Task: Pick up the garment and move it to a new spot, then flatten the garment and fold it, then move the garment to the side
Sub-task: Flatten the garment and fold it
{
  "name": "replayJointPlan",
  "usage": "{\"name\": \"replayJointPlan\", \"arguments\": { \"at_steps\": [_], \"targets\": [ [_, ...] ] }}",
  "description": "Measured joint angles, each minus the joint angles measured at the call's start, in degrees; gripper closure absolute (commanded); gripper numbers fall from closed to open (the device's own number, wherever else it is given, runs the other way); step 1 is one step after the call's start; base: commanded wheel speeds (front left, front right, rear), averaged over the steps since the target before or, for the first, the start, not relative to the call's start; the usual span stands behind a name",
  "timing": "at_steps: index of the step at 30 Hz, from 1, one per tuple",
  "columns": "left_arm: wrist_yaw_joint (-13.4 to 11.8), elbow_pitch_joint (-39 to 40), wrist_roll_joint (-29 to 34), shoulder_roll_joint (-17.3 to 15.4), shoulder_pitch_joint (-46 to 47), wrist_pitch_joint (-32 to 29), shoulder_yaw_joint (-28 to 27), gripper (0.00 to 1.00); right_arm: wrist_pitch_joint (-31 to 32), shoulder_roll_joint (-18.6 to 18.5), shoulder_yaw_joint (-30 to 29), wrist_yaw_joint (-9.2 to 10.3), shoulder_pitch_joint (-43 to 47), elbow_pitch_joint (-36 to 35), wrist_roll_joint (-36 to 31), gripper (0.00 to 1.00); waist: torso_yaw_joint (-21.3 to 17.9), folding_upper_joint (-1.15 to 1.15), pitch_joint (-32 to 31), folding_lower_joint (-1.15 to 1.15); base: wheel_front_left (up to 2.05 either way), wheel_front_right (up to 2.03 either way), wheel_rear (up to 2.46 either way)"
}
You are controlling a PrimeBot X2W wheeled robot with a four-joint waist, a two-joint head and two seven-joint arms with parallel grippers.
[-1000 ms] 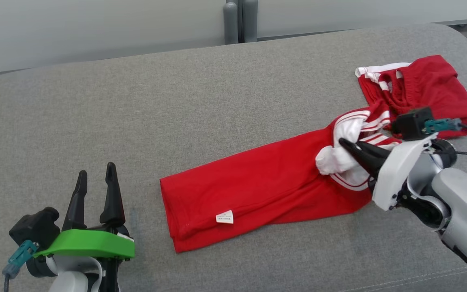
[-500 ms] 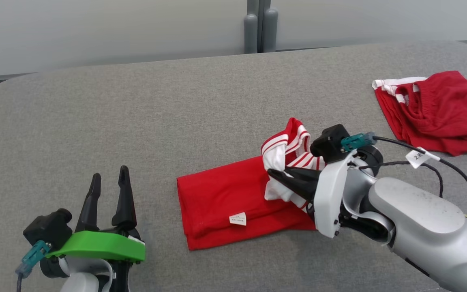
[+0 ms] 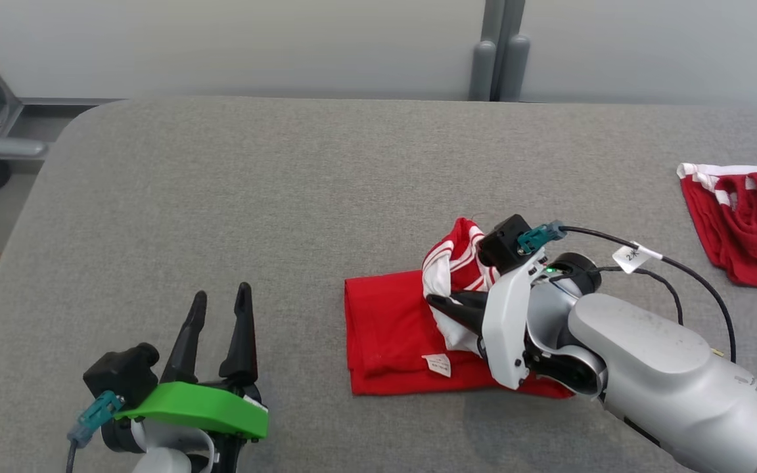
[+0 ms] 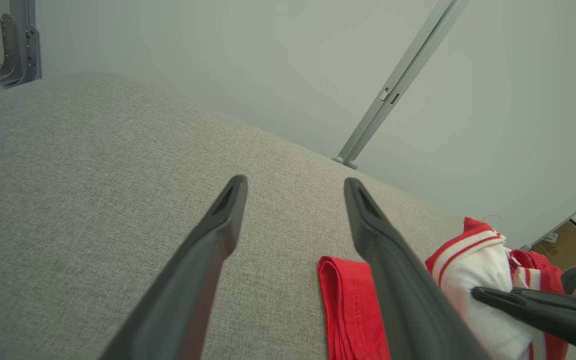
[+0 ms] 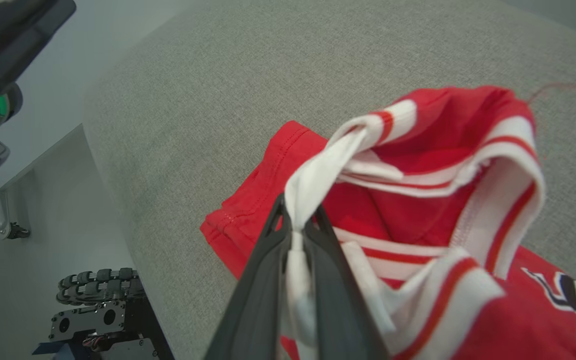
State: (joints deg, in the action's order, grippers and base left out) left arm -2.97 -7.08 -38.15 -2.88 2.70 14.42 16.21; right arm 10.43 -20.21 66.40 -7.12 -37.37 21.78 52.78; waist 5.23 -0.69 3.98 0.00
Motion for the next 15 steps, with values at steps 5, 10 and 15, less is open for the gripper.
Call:
{"name": "replayJointPlan", "arguments": {
  "at_steps": [5, 10, 15],
  "targets": [
    [0.03, -0.46, 0.0, 0.05, 0.01, 0.0, 1.32, 0.0, 0.88, 2.45, 0.93, 0.0, -0.46, 3.33, 0.23, 1.0, 3.21, 0.0, -0.36, 0.0, 0.0, 0.0, 0.0],
    [0.29, -0.91, 0.0, 0.05, 0.02, 0.0, 2.27, 0.0, 1.52, 4.12, 1.46, 0.0, -2.22, 7.17, 0.13, 1.0, 6.03, 0.0, -0.56, 0.0, 0.0, 0.0, 0.0],
    [0.26, -0.97, 0.0, 0.08, 0.01, 0.0, 1.53, 0.0, 2.33, 5.89, 3.8, 0.0, -3.37, 9.61, -0.6, 0.58, 7.87, 0.0, -0.86, 0.0, 0.0, 0.0, 0.0]
  ]
}}
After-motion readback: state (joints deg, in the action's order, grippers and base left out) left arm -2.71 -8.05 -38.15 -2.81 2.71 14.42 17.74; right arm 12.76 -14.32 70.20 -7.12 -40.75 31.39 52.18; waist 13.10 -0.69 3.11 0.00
